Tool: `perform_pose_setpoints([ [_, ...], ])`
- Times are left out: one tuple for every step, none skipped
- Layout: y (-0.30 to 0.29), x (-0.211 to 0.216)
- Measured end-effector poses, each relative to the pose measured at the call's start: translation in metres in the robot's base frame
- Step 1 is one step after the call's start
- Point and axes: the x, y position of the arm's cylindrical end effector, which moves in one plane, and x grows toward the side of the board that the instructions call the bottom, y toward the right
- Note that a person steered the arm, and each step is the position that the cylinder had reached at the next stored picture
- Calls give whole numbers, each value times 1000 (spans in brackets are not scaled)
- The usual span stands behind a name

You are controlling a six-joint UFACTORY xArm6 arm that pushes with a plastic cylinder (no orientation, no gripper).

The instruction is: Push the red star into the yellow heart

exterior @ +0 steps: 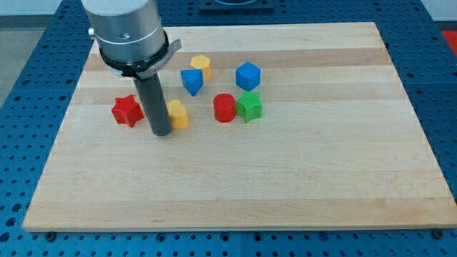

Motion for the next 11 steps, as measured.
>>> perform_pose_setpoints([
  [37, -20],
  [54, -26],
  [48, -25],
  [17, 24],
  [-58, 29],
  [-99, -22],
  [-99, -48],
  [-67, -48],
  [-26, -45],
  [-14, -45],
  [-8, -45],
])
